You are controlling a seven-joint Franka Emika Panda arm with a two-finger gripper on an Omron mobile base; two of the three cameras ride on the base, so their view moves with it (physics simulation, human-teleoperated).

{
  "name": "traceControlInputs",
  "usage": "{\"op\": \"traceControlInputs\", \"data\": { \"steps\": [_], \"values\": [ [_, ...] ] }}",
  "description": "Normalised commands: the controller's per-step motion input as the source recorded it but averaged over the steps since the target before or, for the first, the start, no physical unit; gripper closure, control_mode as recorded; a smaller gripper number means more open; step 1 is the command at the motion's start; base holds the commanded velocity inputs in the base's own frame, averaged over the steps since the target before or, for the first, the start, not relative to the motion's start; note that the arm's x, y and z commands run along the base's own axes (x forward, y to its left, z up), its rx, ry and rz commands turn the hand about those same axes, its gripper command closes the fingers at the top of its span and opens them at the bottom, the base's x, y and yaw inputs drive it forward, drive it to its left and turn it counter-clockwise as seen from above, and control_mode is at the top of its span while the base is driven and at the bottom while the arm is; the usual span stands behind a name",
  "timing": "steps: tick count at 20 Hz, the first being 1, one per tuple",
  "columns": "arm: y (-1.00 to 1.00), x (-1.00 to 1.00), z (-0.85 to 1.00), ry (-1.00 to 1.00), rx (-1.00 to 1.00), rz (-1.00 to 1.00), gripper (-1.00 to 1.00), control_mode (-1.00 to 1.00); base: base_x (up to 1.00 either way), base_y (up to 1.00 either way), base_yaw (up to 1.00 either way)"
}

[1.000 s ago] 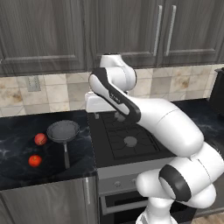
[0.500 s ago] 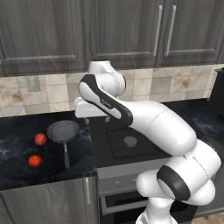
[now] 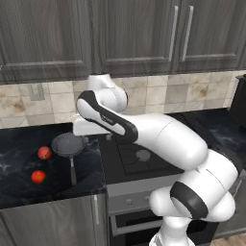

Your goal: Place the pan on the rear right burner on the stove. Then place the tomato and the onion in the pan and turn on the rear right burner.

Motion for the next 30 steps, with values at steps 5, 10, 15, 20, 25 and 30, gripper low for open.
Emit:
{"op": "traceControlInputs", "data": {
  "steps": [5,10,15,20,25,30],
  "values": [
    [0.29,0.01,-0.17,0.02,0.0,0.0,-1.0,-1.0,0.0,0.0,0.0],
    [0.27,0.01,-0.14,0.0,0.0,0.0,-1.0,-1.0,0.0,0.0,0.0],
    [0.23,0.07,-0.12,0.0,0.0,-0.02,-1.0,-1.0,0.0,0.0,0.0],
    [0.21,0.09,-0.16,0.0,-0.03,-0.02,-1.0,-1.0,0.0,0.0,0.0],
    [0.18,0.09,-0.2,0.0,-0.03,-0.02,-1.0,-1.0,0.0,0.0,0.0],
    [0.15,0.12,-0.22,0.0,-0.03,-0.03,-1.0,-1.0,0.0,0.0,0.0]
  ]
}}
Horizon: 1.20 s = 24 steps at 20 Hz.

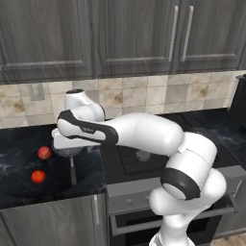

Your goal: Place the pan on the rear right burner on the stove. Then place the tomato and the onion in the pan and turn on the rear right burner.

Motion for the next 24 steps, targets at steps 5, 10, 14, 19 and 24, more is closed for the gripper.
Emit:
{"op": "traceControlInputs", "data": {
  "steps": [5,10,14,19,24],
  "values": [
    [0.14,0.16,-0.24,0.0,-0.03,-0.04,-1.0,-1.0,0.0,0.0,0.0],
    [0.09,0.11,-0.23,0.0,-0.03,-0.05,-1.0,-1.0,0.0,0.0,0.0],
    [0.05,0.1,-0.22,0.0,-0.03,-0.05,-1.0,-1.0,0.0,0.0,0.0],
    [0.02,0.11,-0.17,0.0,-0.02,-0.04,-1.0,-1.0,0.0,0.0,0.0],
    [0.02,0.17,-0.14,0.0,0.0,-0.01,-1.0,-1.0,0.0,0.0,0.0]
  ]
}}
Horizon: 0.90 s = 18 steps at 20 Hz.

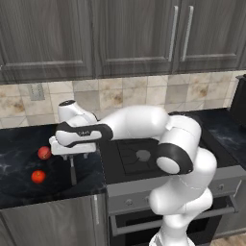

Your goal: Place the pan on the rear right burner on the stove. Then place the tomato and the onion in the pan and turn on the rear right burner.

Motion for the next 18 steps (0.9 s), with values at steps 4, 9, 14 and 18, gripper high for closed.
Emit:
{"op": "traceControlInputs", "data": {
  "steps": [4,9,14,18],
  "values": [
    [0.03,0.21,-0.11,0.0,0.0,0.0,-1.0,-1.0,0.0,0.0,0.0],
    [0.07,0.2,-0.14,0.0,0.0,0.0,-1.0,-1.0,0.0,0.0,0.0],
    [0.13,0.16,-0.2,0.0,0.0,0.0,-1.0,-1.0,0.0,0.0,0.0],
    [0.14,0.16,-0.2,0.0,-0.01,0.0,-1.0,-1.0,0.0,0.0,0.0]
  ]
}}
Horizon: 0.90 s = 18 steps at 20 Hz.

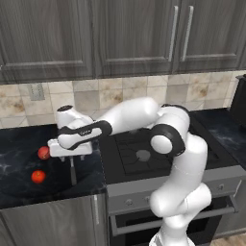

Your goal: Place the pan on the rear right burner on the stove. Then place the tomato and the onion in the pan and turn on the rear right burner.

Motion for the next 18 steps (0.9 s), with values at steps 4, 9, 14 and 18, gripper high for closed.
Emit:
{"op": "traceControlInputs", "data": {
  "steps": [4,9,14,18],
  "values": [
    [0.13,0.18,-0.18,0.0,-0.02,0.0,-1.0,-1.0,0.0,0.0,0.0],
    [0.11,0.21,-0.18,0.0,-0.01,0.0,-1.0,-1.0,0.0,0.0,0.0],
    [0.02,0.23,-0.16,0.0,-0.02,-0.01,-1.0,-1.0,0.0,0.0,0.0],
    [0.0,0.21,-0.17,0.0,0.0,-0.01,-1.0,-1.0,0.0,0.0,0.0]
  ]
}}
